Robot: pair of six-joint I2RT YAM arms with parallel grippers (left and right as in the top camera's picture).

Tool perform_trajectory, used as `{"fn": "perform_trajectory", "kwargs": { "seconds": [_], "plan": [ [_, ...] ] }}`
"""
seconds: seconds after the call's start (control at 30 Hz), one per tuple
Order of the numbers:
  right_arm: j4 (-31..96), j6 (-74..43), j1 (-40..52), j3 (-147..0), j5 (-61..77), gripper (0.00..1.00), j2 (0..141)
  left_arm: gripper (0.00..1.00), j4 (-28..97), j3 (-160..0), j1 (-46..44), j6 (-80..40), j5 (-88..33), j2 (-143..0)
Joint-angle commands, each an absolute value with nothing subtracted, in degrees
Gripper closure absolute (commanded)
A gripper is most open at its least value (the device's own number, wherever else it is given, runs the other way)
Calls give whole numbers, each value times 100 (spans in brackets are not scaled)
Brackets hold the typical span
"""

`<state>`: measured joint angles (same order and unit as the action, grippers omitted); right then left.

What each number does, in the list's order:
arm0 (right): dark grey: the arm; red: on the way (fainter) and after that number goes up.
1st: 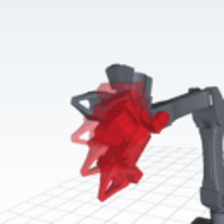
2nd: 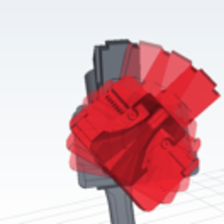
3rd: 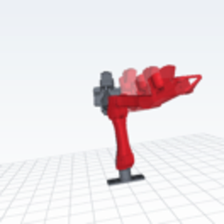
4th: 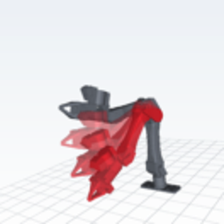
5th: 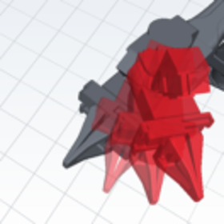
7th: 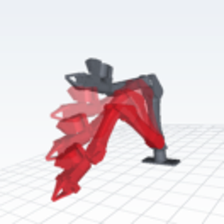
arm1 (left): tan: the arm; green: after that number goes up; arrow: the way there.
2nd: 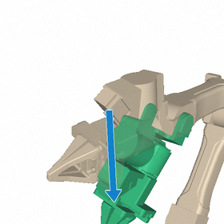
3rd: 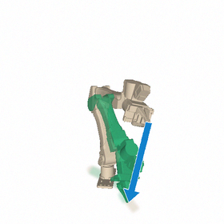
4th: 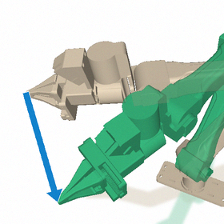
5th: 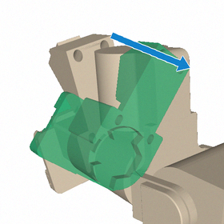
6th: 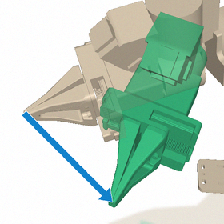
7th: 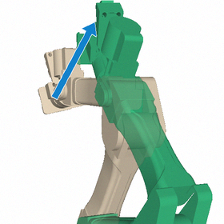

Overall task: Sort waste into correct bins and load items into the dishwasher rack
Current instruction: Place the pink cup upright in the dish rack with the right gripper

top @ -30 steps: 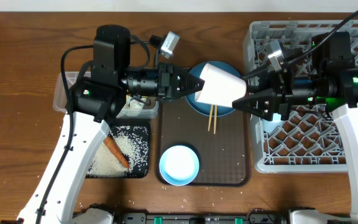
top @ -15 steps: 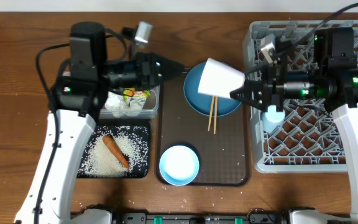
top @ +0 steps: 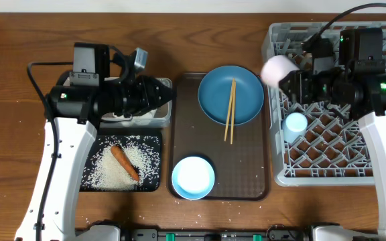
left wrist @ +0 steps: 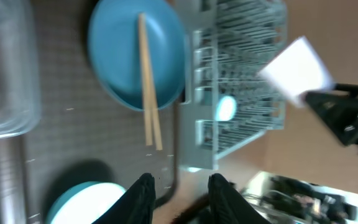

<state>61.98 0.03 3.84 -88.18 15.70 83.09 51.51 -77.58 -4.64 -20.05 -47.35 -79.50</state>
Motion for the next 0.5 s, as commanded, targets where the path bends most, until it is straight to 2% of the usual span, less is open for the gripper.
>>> {"fn": "perform_trajectory", "kwargs": {
  "seconds": [0.0,0.47],
  "plan": [
    [6101,-320,489,-8879,445,56,8374,69,5317,-7762,-469,-1461,-4233,-7942],
    [5767,-425,294,-8882,-3,57,9690,69,5524,-7693,-469,-1094,-4233,-7942]
  ]
}}
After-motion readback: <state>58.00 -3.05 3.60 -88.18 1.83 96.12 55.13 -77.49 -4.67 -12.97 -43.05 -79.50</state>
